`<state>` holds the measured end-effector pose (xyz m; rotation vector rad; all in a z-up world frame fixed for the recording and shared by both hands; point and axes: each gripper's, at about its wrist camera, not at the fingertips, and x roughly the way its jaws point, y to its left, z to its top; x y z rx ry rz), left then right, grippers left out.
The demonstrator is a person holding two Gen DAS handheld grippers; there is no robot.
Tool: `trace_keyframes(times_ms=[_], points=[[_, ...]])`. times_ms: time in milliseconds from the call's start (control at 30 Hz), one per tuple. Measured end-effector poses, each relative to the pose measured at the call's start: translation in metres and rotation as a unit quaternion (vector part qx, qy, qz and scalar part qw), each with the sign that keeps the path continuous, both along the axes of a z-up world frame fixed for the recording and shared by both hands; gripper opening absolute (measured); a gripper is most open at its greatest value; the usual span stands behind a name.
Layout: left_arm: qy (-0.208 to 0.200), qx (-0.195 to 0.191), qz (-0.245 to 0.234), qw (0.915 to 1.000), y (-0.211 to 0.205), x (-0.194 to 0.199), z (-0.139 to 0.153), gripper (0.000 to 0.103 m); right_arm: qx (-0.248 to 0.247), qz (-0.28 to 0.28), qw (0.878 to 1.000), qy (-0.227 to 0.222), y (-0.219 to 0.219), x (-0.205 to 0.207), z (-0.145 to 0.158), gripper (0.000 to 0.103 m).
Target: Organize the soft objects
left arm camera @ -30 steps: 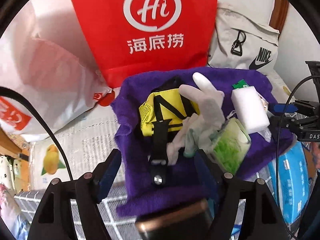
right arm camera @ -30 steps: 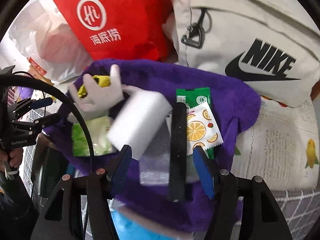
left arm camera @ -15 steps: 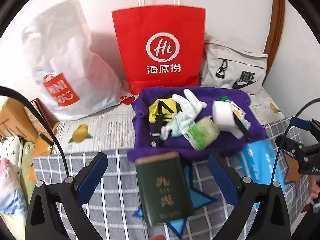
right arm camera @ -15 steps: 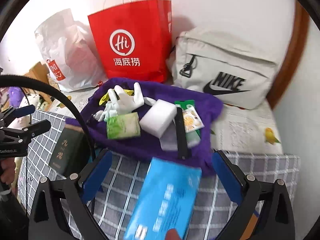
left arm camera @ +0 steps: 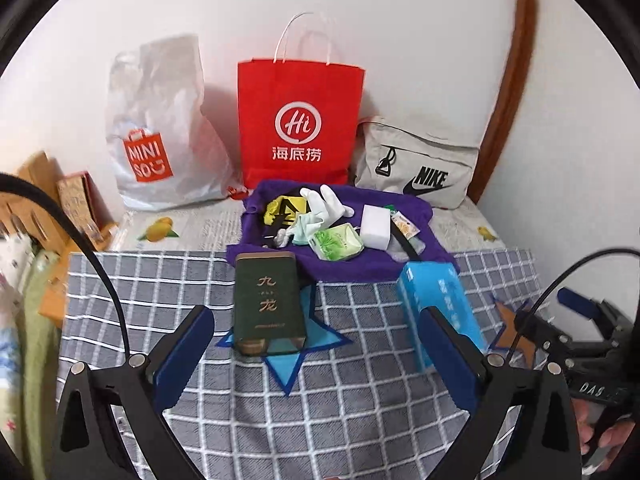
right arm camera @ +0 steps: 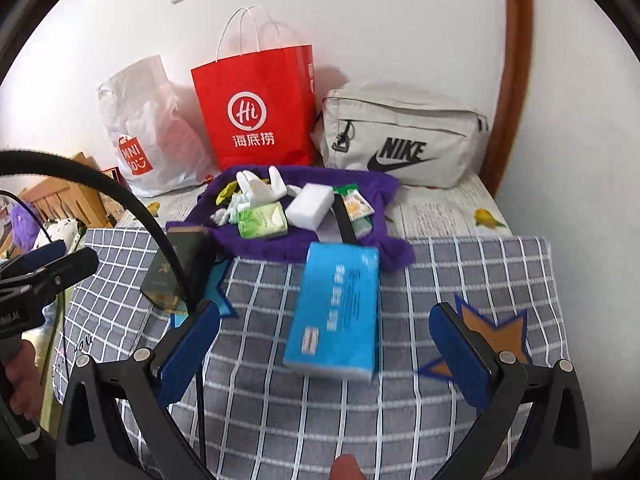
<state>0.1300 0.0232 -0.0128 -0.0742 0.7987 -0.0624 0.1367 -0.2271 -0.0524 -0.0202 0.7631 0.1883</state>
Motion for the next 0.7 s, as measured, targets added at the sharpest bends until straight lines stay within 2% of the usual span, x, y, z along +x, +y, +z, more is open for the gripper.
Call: trace_keyframes(times_ms=[67, 267, 700], points=[[-0.006, 0.017, -0.004, 0.9998, -0.007, -0.014, 0.001, 0.103, 0.004, -0.001, 1.0, 0.001, -0.003, -0.011, -0.002, 0.103], [-0.009, 0.023, -0.021, 0.9995, -0.022, -0.039, -0.001, 0.103, 0.006, -0.007, 1.0, -0.002, -0.007, -0.036, -0.006, 0.103], [-0.004, 0.021, -0.005, 0.9998, -0.021, -0.055, 0.006, 0.103, -0.001, -0.003, 1.0, -0.004, -0.004, -0.058, -0.001, 0.103]])
